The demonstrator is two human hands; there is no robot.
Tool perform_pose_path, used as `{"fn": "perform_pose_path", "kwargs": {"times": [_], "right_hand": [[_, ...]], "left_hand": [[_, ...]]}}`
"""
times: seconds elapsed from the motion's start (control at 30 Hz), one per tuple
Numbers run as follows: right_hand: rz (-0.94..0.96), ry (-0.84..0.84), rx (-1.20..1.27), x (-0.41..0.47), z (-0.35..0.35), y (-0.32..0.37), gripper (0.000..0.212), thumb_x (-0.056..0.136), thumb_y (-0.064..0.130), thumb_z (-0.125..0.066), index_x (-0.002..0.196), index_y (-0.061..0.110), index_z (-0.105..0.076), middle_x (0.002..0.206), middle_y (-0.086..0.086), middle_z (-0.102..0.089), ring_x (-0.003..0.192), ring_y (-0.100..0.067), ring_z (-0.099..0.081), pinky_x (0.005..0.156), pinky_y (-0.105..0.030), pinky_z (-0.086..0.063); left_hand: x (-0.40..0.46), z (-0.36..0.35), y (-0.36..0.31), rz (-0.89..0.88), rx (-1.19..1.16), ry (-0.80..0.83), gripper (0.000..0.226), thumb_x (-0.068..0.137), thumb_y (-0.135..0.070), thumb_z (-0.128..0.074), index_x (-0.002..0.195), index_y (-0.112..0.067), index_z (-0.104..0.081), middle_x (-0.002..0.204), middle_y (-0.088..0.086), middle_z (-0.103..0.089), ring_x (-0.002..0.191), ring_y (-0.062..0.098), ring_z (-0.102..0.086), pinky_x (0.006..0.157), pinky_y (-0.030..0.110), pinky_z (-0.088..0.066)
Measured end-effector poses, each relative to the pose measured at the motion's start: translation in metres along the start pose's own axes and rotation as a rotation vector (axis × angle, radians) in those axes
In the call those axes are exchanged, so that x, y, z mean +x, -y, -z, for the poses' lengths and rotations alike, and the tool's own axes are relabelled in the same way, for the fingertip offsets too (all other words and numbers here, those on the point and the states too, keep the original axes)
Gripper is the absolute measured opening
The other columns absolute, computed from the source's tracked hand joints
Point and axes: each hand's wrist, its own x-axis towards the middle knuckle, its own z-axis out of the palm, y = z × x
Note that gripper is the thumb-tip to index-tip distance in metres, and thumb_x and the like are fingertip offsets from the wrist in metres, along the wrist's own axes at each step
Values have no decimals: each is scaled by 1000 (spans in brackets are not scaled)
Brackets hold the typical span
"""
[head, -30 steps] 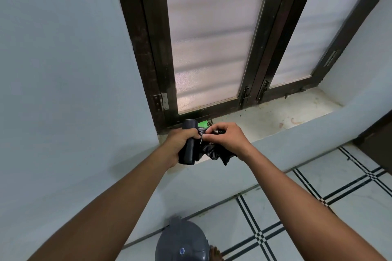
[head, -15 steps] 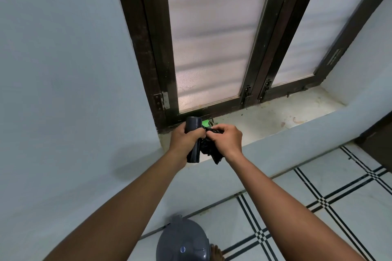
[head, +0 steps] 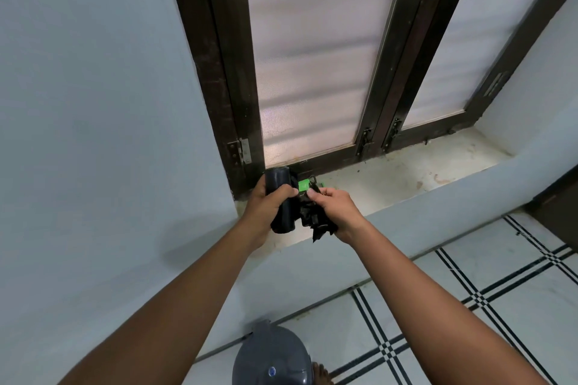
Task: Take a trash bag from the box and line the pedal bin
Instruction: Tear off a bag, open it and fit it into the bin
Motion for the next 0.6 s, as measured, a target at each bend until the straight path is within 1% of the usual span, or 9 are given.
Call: {"fn": "perform_pose_path", "kwargs": {"times": [0.07, 0.13, 0.2, 0.23, 0.3, 0.4, 0.43, 0.5, 0.6], "right_hand": [[22, 137, -33, -5, 10, 9, 30, 90, 25, -78, 109, 4, -68, 98, -19, -76, 83, -31, -75, 71, -39, -61], [34, 230, -229, -8, 17, 19, 30, 84, 21, -84, 107, 5, -71, 95, -19, -77, 80, -33, -76, 69, -39, -62], [53, 205, -452, -7, 18, 22, 25, 83, 18, -84, 105, 9, -76, 94, -17, -78, 81, -34, -77, 74, -46, -64], [60, 175, -493, -6, 17, 21, 21, 85, 16, -81, 104, 11, -77, 93, -16, -78, 82, -34, -78, 76, -48, -65], [47, 135, -405, -5, 13, 17, 15, 90, 10, -75, 105, 10, -78, 92, -17, -77, 81, -34, -77, 77, -50, -64], [-2, 32, -149, -6, 2, 5, 17, 93, 3, -69, 107, 9, -77, 96, -19, -77, 80, -35, -76, 80, -52, -63], [-12, -27, -77, -5, -5, 1, 18, 93, 2, -68, 106, 11, -78, 100, -19, -77, 84, -35, -76, 81, -50, -63], [-43, -140, 52, -2, -18, -6, 21, 91, 2, -69, 105, 14, -79, 103, -15, -78, 88, -34, -76, 80, -46, -64], [-117, -256, 232, 1, -29, -8, 20, 89, 3, -69, 102, 14, -80, 101, -13, -78, 85, -31, -75, 73, -40, -64]], "left_hand": [[2, 2, 0, -14, 114, -18, 40, 87, -28, -74, 122, -38, -57, 118, 4, -64, 106, 28, -64, 87, 51, -60], [4, 3, 0, -41, 200, -33, 45, 90, -31, -71, 130, -35, -52, 118, 2, -61, 104, 25, -63, 81, 46, -60], [4, 2, 0, -60, 246, -34, 46, 90, -33, -71, 131, -34, -51, 118, 2, -61, 103, 24, -63, 78, 41, -60], [4, 0, 0, -72, 266, -36, 45, 89, -33, -71, 130, -33, -51, 117, 1, -61, 102, 24, -63, 77, 40, -59], [4, -3, 2, -80, 244, -66, 46, 89, -31, -71, 130, -32, -52, 115, 1, -62, 101, 23, -64, 74, 39, -59], [6, -10, 5, -88, 119, -145, 42, 90, -26, -72, 128, -30, -54, 110, 0, -64, 96, 19, -66, 65, 30, -54], [6, -13, 6, -96, 81, -181, 39, 90, -24, -72, 125, -30, -56, 107, -1, -65, 95, 18, -66, 66, 30, -55], [8, -19, 8, -112, 14, -256, 36, 89, -21, -72, 121, -28, -57, 105, 0, -66, 94, 19, -67, 76, 34, -58], [13, -24, 10, -73, -81, -347, 38, 89, -22, -73, 123, -27, -55, 112, 2, -65, 97, 18, -66, 87, 40, -57]]}}
